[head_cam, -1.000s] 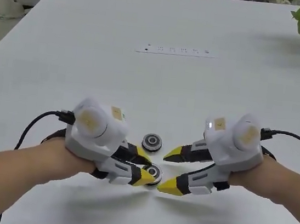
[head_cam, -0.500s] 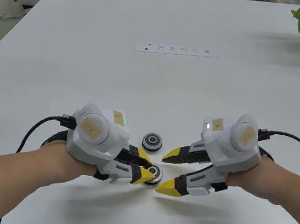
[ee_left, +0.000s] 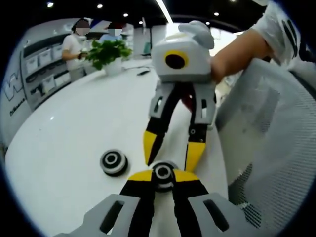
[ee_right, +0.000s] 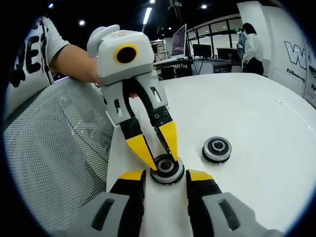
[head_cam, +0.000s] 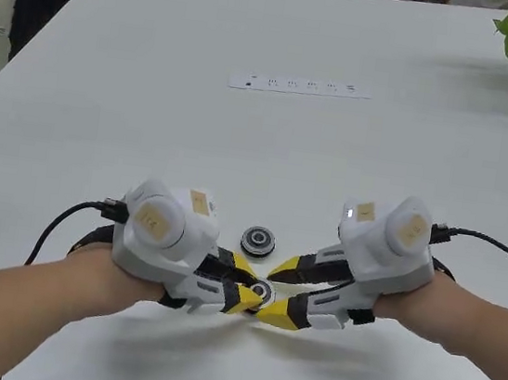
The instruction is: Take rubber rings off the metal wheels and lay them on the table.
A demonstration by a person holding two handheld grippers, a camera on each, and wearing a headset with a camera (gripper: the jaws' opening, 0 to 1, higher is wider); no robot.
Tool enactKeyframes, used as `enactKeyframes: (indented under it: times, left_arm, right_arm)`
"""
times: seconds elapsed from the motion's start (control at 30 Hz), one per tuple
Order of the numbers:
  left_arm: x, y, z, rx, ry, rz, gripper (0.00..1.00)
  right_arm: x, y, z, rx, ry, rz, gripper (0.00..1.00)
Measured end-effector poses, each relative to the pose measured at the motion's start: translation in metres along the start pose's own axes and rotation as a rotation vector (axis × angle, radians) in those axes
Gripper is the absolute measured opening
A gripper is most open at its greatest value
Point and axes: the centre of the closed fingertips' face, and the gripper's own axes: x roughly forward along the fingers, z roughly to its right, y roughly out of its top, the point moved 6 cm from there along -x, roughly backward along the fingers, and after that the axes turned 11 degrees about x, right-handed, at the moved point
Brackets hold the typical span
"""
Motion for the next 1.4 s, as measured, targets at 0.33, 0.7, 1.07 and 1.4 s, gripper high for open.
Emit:
enactKeyframes:
  times: [0.33,0.7,1.07,1.4]
  left_arm:
    - [-0.0003,-0.0002,0.0003,-0.002,0.004,0.006,0.14]
    - [-0.0002,-0.0008,0.0005,-0.007,0.010,0.012,0.13]
    - [0.0000,-0.0012,0.0002,-0.006,0.015,0.014,0.13]
    - [0.0003,-0.0009,0.0011,0.008,0.021,0.007,0.13]
  right_arm:
    - [0.0008,0.0003,-0.0002,-0.027,-0.019,-0.001,0.24]
    - [-0.0021,-0.0014,0.0002,-0.053,-0.028,-0.021,0.22]
    - [-0.0056,-0.0053,0.0026,-0.048,-0.038,-0.041,0.16]
    - [-0.0073,-0.0080,0.0045,-0.001,-0.036,-0.047,0.12]
